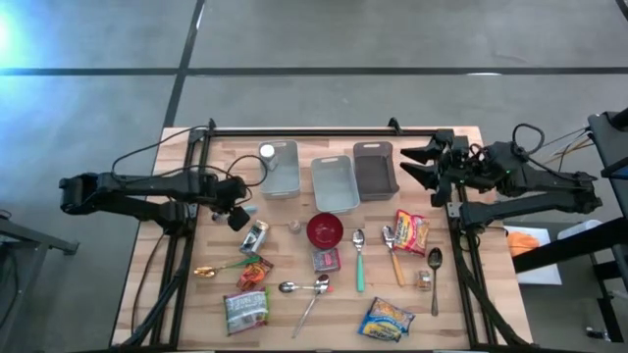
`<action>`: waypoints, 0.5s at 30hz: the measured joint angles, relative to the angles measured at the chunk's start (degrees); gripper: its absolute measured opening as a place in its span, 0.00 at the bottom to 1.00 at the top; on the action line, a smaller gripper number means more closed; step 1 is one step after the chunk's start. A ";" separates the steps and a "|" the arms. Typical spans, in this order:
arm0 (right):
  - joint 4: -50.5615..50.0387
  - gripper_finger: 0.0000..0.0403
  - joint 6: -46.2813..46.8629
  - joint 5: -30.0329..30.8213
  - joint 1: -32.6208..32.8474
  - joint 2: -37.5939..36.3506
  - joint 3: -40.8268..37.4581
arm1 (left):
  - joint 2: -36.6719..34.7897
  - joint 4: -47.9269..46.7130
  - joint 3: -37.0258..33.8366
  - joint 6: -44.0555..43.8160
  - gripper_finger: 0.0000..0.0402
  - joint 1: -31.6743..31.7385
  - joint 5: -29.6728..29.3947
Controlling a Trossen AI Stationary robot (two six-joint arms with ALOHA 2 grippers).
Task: Pick & Place Food Item
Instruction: Put the light blue spoon into the right white bin
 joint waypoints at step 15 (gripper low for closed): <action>-0.06 0.49 -0.02 -0.20 0.00 -0.17 0.12 | 1.42 3.20 -1.61 -4.35 0.62 0.02 -0.43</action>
